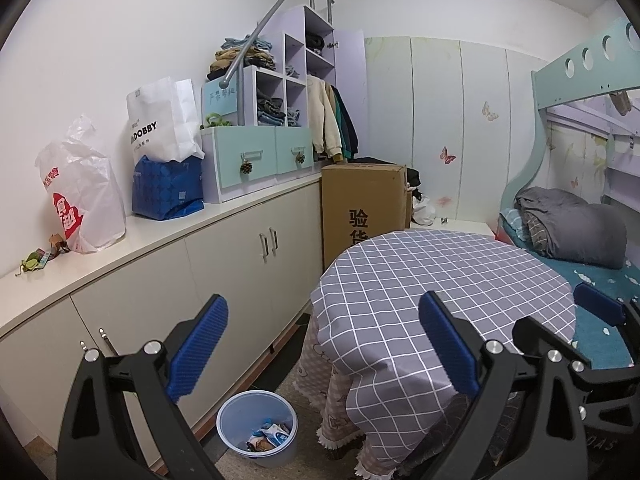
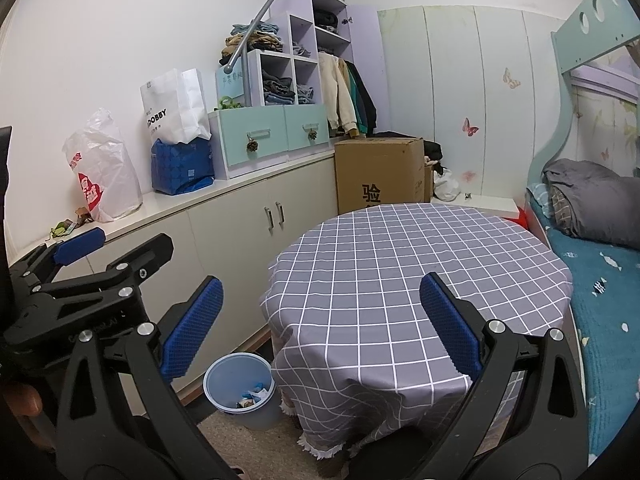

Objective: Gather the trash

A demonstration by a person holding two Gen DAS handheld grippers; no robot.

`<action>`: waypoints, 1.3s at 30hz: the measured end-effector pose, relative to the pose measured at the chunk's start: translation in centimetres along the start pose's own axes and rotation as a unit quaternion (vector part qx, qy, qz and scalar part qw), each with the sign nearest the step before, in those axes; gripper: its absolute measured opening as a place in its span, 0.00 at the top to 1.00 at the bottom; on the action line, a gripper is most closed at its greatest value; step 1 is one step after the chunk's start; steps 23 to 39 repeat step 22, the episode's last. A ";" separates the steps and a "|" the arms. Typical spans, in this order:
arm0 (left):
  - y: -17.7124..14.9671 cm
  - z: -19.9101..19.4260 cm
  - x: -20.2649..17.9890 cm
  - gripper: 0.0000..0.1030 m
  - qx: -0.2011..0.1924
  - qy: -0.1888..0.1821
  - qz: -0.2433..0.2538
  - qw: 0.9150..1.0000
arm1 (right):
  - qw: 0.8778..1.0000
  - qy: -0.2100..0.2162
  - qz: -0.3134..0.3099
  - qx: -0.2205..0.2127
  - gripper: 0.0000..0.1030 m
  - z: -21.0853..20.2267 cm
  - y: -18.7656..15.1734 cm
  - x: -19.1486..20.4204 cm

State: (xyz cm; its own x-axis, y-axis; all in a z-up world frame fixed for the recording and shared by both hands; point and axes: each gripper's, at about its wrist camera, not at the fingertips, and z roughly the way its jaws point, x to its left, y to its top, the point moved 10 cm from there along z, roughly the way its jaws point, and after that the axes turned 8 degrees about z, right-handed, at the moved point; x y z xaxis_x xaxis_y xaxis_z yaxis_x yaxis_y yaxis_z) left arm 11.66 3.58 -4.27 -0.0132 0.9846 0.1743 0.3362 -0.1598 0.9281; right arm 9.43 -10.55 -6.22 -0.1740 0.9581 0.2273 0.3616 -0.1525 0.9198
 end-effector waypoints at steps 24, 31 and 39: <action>-0.1 7.1 -3.3 0.08 0.046 -0.008 0.026 0.999 | 0.999 -0.014 0.044 0.028 0.06 6.2 -0.5 -4.8; -0.1 7.1 -3.3 0.08 0.046 -0.008 0.026 0.999 | 0.999 -0.014 0.044 0.028 0.06 6.2 -0.5 -4.8; -0.1 7.1 -3.3 0.08 0.046 -0.008 0.026 0.999 | 0.999 -0.014 0.044 0.028 0.06 6.2 -0.5 -4.8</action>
